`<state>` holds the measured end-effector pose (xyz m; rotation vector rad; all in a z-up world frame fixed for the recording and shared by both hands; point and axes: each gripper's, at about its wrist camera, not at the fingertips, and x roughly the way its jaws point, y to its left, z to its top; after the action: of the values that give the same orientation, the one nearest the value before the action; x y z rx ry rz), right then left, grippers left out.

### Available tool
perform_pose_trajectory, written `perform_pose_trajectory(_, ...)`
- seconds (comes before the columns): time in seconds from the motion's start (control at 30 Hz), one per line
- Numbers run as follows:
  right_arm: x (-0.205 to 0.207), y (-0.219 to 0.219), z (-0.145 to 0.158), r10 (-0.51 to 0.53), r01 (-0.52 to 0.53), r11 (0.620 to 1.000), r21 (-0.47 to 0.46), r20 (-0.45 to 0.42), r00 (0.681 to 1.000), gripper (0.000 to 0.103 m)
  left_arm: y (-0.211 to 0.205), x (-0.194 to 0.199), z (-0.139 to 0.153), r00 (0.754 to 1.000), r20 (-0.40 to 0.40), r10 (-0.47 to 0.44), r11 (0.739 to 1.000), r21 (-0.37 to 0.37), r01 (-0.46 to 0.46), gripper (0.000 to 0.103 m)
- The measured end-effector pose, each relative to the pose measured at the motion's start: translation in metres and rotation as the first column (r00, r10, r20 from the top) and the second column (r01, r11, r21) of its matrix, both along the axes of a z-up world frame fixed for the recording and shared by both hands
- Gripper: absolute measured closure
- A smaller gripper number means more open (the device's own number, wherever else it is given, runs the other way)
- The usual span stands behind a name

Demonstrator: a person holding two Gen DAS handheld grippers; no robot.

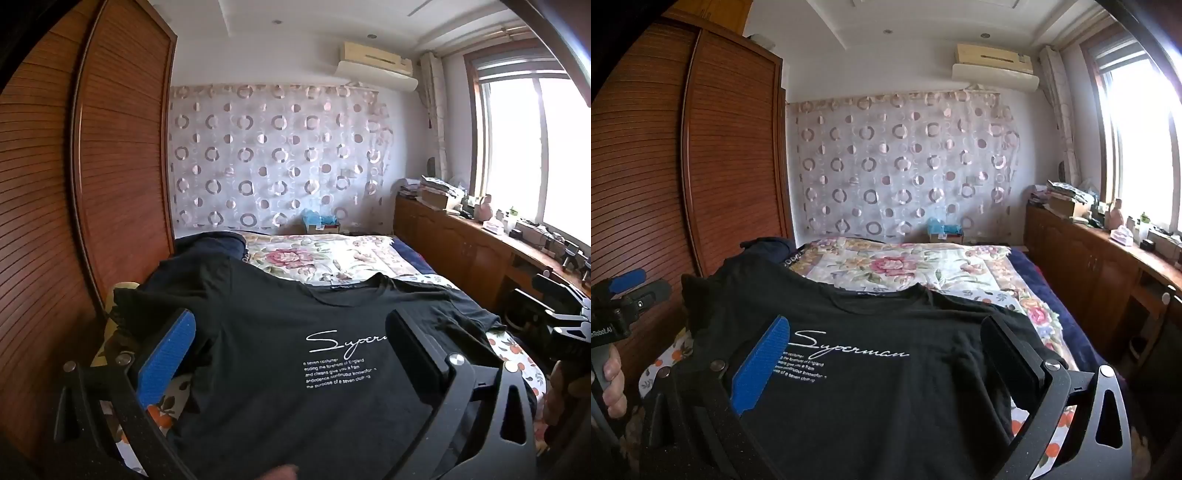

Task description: Fold small clothes

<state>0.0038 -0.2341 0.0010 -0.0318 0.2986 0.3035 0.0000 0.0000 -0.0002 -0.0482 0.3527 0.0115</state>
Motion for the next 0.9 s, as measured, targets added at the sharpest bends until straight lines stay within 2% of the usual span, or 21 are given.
perform_pose_trajectory(0.07,0.0,-0.0004,0.0,0.0,0.0,1.0,0.007,0.005,1.0,0.0,0.0,-0.0006,-0.0002,1.0,-0.003,-0.004,1.0,0.005,0.004,0.0)
perform_pose_trajectory(0.1,0.0002,-0.0006,0.0,0.001,-0.001,1.0,0.009,0.004,1.0,0.0,-0.0015,0.0027,-0.0003,1.0,-0.03,0.002,1.0,0.013,-0.002,0.0)
perform_pose_trajectory(0.9,-0.0023,-0.0013,0.0015,-0.004,0.003,1.0,0.024,0.007,1.0,0.0,-0.0014,0.0026,0.001,1.0,-0.012,0.001,1.0,0.022,-0.001,0.0)
